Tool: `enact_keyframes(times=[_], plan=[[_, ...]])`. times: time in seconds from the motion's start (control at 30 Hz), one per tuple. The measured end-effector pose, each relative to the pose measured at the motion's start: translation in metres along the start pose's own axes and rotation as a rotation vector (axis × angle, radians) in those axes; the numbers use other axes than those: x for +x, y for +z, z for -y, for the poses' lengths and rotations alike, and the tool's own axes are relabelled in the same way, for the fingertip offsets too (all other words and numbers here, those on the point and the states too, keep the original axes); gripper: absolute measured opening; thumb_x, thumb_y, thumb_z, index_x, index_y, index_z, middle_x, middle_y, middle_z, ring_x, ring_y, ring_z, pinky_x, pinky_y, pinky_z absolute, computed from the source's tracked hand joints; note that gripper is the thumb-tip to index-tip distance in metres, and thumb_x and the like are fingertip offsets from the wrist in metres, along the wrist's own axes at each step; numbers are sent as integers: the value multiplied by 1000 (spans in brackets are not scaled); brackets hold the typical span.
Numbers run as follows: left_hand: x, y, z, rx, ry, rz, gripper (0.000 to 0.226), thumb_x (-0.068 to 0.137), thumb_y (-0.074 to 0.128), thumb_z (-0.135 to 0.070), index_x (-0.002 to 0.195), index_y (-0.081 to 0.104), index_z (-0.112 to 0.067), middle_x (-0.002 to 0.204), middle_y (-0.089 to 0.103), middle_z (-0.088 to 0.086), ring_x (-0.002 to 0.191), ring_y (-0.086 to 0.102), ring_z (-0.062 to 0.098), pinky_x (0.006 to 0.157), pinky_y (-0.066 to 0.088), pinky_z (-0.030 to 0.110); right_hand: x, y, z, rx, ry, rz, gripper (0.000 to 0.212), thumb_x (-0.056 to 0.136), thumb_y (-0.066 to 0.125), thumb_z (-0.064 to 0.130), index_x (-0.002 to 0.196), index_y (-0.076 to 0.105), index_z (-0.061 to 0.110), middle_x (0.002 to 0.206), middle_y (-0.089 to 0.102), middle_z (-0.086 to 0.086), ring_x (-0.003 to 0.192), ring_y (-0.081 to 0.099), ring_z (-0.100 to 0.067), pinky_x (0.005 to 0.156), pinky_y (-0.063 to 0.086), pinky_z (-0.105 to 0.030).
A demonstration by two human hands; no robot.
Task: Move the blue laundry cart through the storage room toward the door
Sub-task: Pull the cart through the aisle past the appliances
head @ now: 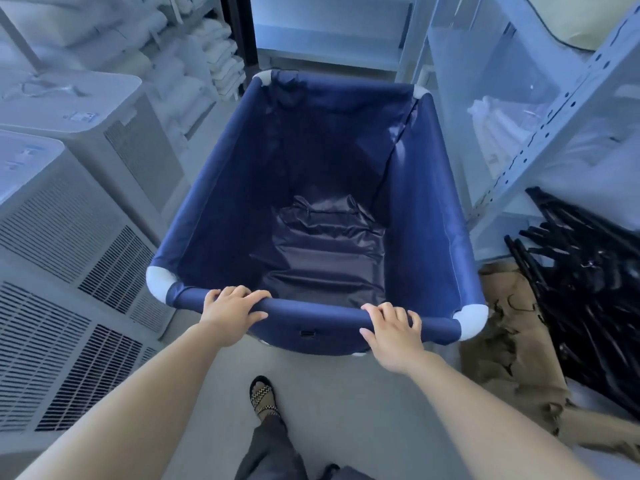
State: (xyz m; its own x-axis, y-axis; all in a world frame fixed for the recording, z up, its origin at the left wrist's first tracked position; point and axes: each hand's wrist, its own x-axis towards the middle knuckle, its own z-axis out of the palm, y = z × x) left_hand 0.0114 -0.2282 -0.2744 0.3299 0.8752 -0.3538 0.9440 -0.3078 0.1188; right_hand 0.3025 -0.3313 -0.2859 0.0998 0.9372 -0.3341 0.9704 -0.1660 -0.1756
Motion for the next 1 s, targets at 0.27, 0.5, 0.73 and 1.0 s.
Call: enact_keyframes(times=[0.27,0.5,0.73,1.0], plan=[[-116,61,-42,-29,-31,-91,39,96,33,-50,133,34,-41,126,44,-10,127,34,14,111,13,40,-106,33,-27,-40,-59,22,51,95,36,47,140,20,30,133,33,2,123,31,-24,111,9,-46],[-194,87,-71,-20,-45,-97,38,95,34,-50,132,36,-41,125,48,-9,126,38,16,108,18,39,-179,61,-43,-54,-63,-27,46,97,33,45,138,25,29,131,35,1,122,34,-24,110,11,-45],[-268,110,-97,-8,-61,-58,39,97,33,-48,133,36,-36,132,50,-4,129,39,20,112,21,43,-251,85,-47,-51,-61,-44,43,97,32,45,137,26,30,132,35,1,123,32,-24,110,11,-44],[-348,149,-124,-23,-152,105,43,93,28,-58,133,32,-42,130,43,-2,127,34,23,114,13,47,-339,112,-63,-53,-94,11,40,97,31,44,134,27,31,131,36,0,122,33,-25,110,12,-45]])
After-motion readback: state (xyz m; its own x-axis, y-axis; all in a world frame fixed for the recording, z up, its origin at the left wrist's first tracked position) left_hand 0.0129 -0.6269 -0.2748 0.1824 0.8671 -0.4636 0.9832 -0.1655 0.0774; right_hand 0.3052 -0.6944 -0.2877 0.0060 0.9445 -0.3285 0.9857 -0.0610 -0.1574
